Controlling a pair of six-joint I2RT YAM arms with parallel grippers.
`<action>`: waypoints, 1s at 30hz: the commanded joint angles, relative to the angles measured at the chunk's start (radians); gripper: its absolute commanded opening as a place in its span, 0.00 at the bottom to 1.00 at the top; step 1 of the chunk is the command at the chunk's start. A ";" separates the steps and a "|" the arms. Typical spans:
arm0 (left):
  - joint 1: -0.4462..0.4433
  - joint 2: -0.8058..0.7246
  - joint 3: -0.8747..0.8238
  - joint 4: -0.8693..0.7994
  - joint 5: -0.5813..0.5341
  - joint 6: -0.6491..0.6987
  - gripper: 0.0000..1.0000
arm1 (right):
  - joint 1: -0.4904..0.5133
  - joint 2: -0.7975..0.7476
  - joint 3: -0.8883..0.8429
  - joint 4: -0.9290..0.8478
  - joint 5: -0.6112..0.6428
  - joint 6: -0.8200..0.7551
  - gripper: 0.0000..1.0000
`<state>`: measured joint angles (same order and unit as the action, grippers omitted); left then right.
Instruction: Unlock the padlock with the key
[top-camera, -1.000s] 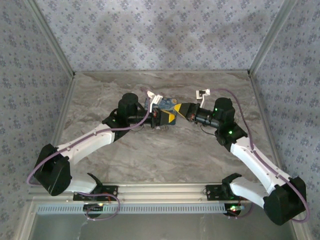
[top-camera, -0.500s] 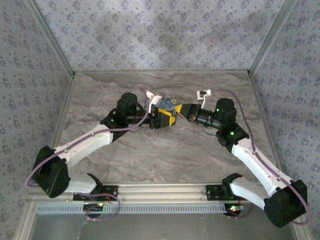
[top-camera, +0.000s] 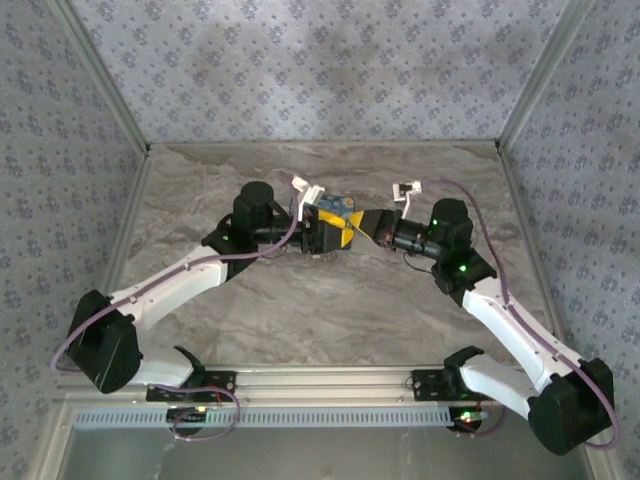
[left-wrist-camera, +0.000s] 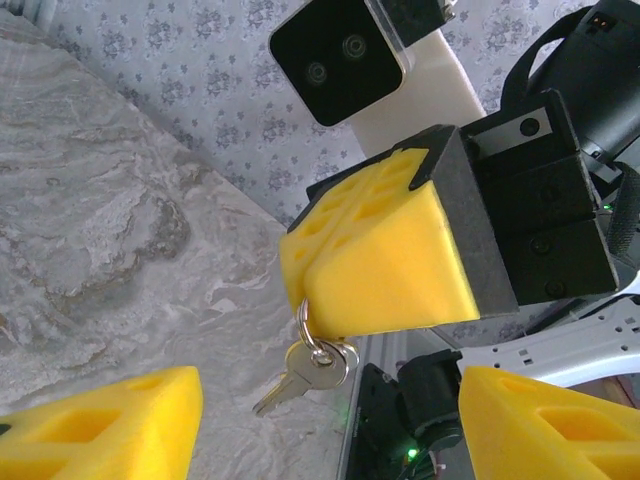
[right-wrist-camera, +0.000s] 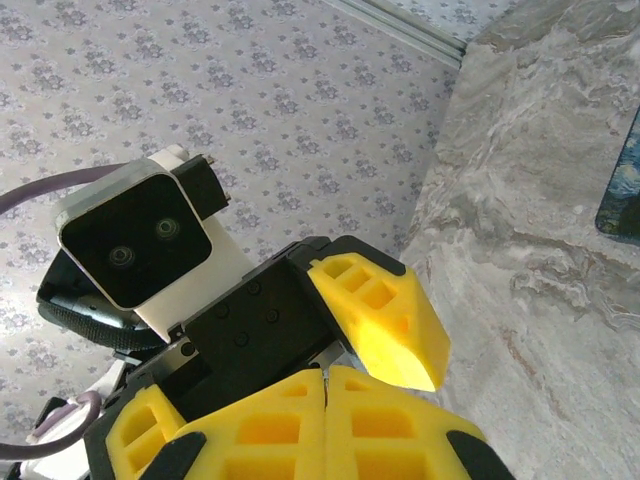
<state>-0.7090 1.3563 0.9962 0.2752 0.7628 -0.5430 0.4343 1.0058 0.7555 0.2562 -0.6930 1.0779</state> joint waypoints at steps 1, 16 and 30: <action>0.002 0.011 0.048 0.044 0.036 -0.008 0.63 | 0.000 -0.007 -0.007 0.053 -0.017 0.024 0.00; -0.002 0.030 0.045 0.042 0.048 -0.010 0.42 | -0.004 -0.003 -0.012 0.081 -0.019 0.048 0.00; -0.004 0.014 0.046 -0.007 0.036 0.021 0.13 | -0.009 0.004 -0.005 0.076 -0.031 0.044 0.00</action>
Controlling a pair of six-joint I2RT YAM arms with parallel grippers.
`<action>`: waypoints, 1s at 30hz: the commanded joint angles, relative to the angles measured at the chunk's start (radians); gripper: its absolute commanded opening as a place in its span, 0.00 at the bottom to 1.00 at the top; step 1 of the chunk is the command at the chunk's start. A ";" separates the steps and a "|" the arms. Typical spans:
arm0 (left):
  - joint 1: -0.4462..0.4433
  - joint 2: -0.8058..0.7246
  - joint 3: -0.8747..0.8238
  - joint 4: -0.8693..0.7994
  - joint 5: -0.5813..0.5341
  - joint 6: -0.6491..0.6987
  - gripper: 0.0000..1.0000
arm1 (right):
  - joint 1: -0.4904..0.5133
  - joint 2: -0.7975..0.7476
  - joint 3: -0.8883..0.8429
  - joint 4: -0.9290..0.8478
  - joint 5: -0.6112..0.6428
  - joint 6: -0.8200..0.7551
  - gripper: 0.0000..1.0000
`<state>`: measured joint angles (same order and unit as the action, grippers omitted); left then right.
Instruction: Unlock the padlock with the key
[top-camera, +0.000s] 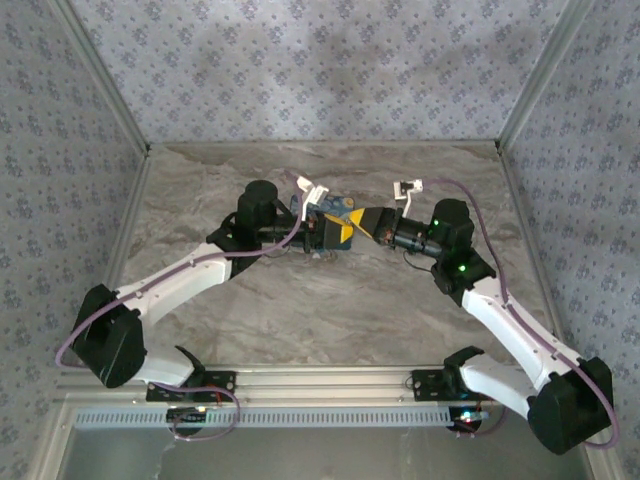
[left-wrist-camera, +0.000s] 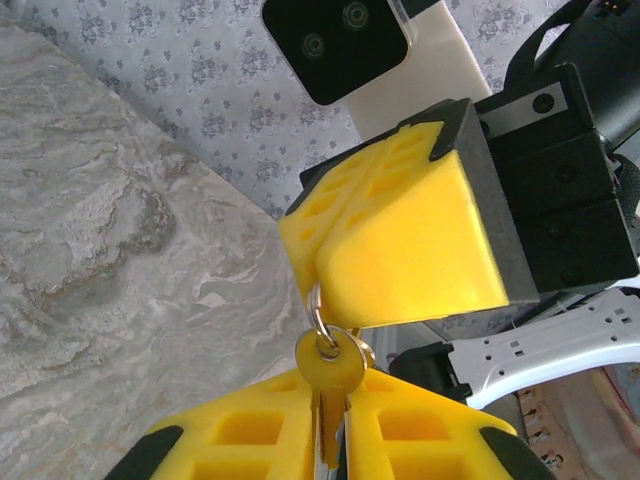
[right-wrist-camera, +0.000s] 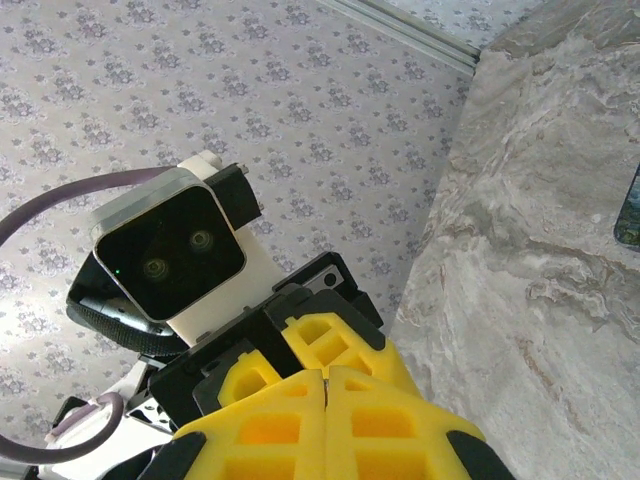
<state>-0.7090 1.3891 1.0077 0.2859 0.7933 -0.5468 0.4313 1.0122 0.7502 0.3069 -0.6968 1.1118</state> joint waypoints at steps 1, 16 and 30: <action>-0.004 -0.021 0.035 -0.023 0.004 0.027 0.11 | -0.006 -0.003 0.000 0.023 -0.028 0.009 0.00; 0.004 -0.031 0.070 -0.162 -0.003 0.090 0.00 | -0.044 -0.029 0.025 -0.112 -0.057 -0.088 0.22; 0.005 0.061 0.317 -0.737 0.156 0.346 0.00 | -0.109 -0.069 0.118 -0.398 -0.134 -0.432 0.28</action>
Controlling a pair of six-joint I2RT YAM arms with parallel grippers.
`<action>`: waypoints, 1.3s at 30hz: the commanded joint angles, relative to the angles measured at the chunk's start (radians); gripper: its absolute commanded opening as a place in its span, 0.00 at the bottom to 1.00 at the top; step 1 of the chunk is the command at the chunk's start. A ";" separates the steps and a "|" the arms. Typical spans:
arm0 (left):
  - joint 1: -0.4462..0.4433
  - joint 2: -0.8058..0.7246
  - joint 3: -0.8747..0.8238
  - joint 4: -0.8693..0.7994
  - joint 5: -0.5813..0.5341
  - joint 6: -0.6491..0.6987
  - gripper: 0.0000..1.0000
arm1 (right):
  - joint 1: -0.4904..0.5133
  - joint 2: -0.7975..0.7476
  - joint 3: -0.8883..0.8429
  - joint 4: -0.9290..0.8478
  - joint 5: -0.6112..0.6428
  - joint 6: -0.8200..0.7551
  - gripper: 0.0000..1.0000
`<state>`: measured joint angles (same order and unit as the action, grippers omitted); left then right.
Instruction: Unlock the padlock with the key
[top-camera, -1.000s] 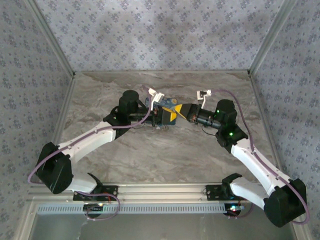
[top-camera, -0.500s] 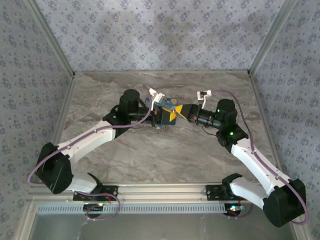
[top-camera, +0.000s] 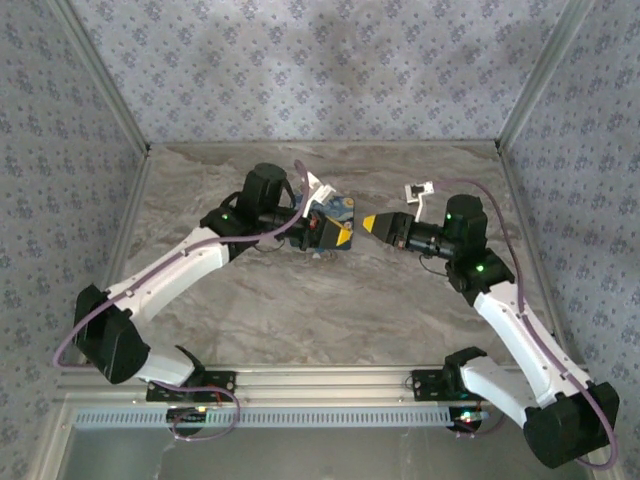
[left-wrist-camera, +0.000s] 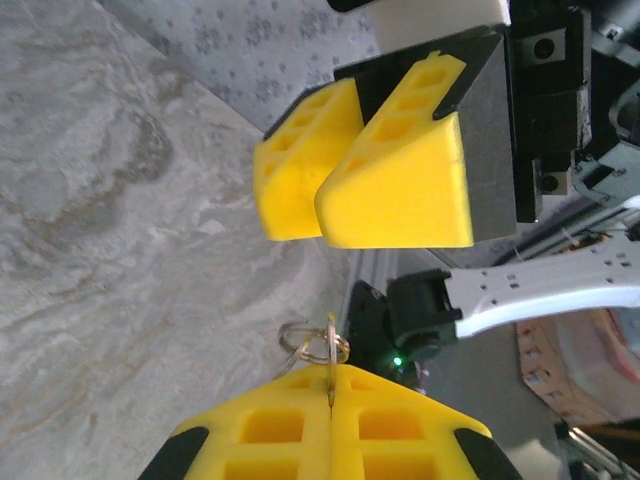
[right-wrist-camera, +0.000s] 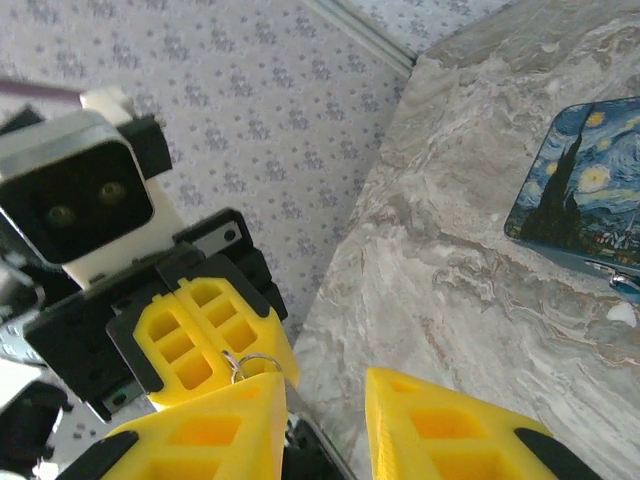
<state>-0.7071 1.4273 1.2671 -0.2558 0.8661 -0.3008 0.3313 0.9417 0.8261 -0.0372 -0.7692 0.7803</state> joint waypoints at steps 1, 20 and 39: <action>0.004 0.031 0.077 -0.245 0.092 0.120 0.00 | -0.009 0.011 0.044 -0.046 -0.085 -0.111 0.28; 0.004 0.052 0.129 -0.376 0.212 0.207 0.00 | 0.107 0.062 0.028 0.013 -0.176 -0.144 0.46; 0.010 0.055 0.127 -0.380 0.213 0.219 0.00 | 0.162 0.071 0.033 -0.017 -0.223 -0.230 0.00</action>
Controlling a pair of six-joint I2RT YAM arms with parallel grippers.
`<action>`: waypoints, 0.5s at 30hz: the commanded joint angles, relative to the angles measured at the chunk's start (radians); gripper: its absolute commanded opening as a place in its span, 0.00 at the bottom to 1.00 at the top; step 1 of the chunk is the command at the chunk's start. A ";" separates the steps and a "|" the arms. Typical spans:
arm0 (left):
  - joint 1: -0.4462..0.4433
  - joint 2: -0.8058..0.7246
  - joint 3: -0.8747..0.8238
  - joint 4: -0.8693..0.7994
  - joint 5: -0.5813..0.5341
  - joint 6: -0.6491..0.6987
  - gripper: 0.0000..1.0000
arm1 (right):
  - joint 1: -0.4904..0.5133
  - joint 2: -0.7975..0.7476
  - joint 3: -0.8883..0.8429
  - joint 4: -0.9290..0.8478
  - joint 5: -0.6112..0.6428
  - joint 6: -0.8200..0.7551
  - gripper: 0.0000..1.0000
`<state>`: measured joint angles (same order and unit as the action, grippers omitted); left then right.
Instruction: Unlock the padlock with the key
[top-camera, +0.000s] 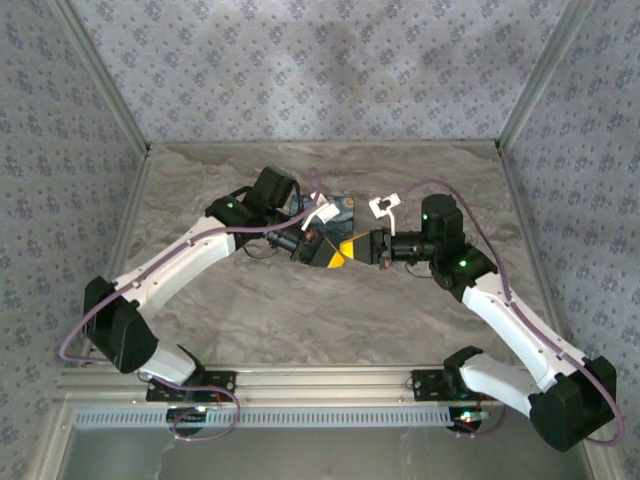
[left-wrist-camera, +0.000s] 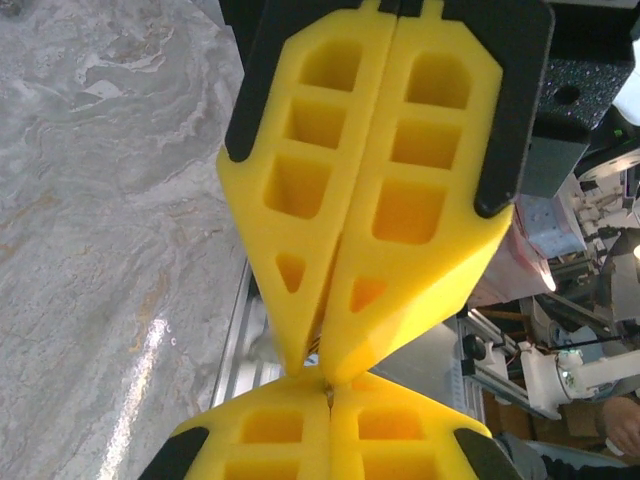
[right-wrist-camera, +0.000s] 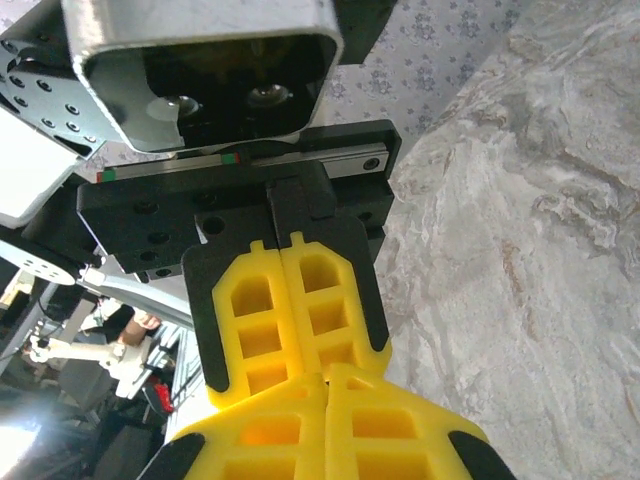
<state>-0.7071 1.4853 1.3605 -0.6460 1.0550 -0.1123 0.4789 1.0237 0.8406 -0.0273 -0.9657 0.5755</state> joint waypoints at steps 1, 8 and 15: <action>0.011 -0.006 0.033 0.012 0.021 0.030 0.00 | 0.014 -0.014 0.018 -0.029 -0.017 -0.028 0.00; 0.062 -0.081 -0.061 0.170 -0.036 -0.098 0.36 | 0.000 -0.041 0.003 0.001 0.112 -0.016 0.00; 0.108 -0.175 -0.180 0.356 -0.162 -0.254 0.47 | -0.027 -0.081 -0.072 0.165 0.262 0.090 0.00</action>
<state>-0.5976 1.3598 1.2095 -0.4107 0.9535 -0.2855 0.4576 0.9676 0.7952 0.0418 -0.7933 0.6071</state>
